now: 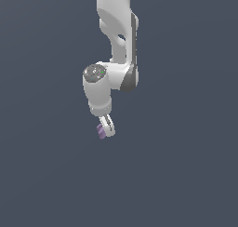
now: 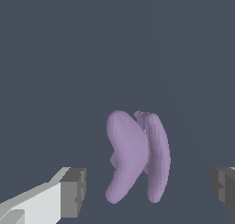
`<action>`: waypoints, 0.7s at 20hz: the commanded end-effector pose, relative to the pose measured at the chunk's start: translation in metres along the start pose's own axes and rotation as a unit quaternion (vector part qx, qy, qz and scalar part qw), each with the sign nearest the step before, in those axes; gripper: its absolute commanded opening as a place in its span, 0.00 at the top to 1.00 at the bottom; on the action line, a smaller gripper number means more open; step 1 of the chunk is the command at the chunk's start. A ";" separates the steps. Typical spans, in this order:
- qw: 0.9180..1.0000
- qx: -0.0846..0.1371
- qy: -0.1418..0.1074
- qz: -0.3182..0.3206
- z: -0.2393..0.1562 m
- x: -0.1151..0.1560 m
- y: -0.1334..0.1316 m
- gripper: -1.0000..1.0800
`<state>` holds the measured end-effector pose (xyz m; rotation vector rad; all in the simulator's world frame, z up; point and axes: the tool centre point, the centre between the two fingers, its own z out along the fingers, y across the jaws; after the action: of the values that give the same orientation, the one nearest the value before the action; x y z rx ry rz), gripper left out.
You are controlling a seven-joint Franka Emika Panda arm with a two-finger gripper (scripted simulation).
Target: Pick up the object and move it to a goal position.
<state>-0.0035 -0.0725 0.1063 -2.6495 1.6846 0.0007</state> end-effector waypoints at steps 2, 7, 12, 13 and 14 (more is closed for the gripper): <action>1.000 -0.001 0.001 0.012 0.001 0.002 0.001 0.04; 1.000 -0.001 0.001 0.011 0.003 0.001 0.001 0.04; 1.000 -0.001 0.001 0.012 0.020 0.001 0.002 0.04; 1.000 -0.001 0.001 0.013 0.026 0.001 0.002 0.04; 1.000 -0.001 0.001 0.013 0.031 0.001 0.002 0.04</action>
<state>-0.0044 -0.0747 0.0833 -2.6291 1.7187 -0.0012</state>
